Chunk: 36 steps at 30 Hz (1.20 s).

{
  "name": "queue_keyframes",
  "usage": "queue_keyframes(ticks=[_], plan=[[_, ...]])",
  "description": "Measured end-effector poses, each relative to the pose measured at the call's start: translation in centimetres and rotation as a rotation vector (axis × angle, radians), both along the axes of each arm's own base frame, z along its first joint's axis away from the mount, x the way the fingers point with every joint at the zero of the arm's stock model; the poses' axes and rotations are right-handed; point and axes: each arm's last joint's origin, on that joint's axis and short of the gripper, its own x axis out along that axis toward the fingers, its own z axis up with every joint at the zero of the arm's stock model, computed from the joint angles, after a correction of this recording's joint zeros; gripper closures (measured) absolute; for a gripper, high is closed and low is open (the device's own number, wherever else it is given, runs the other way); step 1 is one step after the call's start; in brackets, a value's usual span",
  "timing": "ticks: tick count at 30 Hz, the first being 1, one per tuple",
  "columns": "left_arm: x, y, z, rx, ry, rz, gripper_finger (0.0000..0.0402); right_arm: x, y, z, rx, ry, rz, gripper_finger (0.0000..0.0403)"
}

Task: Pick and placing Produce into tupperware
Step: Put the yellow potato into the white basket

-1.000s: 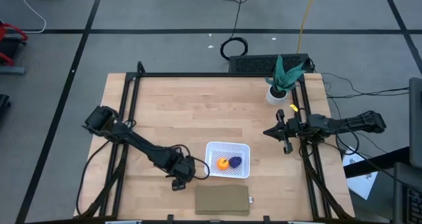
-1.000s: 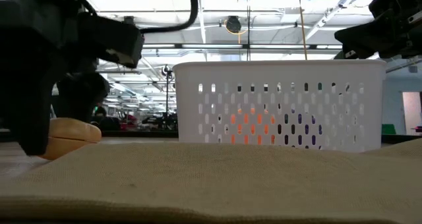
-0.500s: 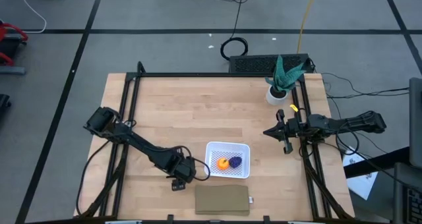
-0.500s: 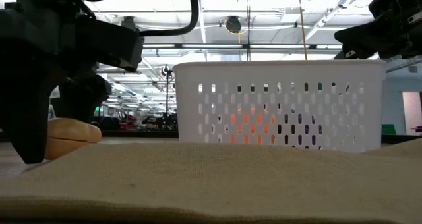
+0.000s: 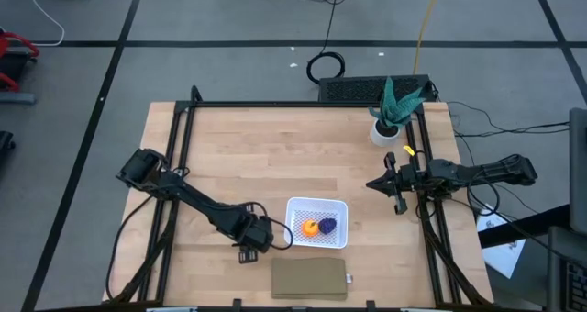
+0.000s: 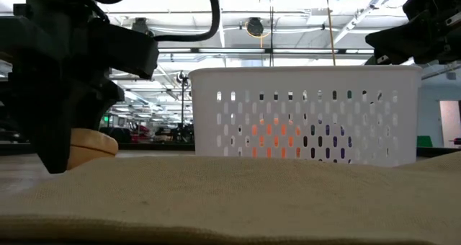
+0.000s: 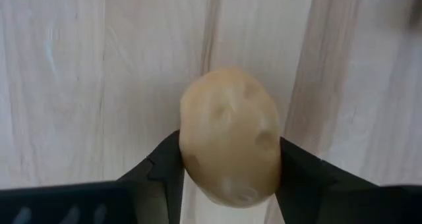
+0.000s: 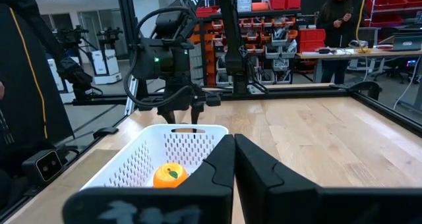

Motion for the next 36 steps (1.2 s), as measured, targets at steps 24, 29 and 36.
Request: queue_keyframes(ticks=[24,29,36], plan=[[2.2,-1.7,9.3,0.066,0.014,-0.134,0.0224,0.0,0.0,0.0,-0.001,0.005,0.0,0.0403],[2.4,-1.7,11.6,0.088,0.004,-0.171,0.0228,0.0,0.0,0.0,-0.003,0.005,0.0,0.0403],[2.5,-1.7,14.2,0.109,-0.021,-0.196,0.0226,0.0,0.0,-0.1,-0.005,0.005,0.0,0.0403]])
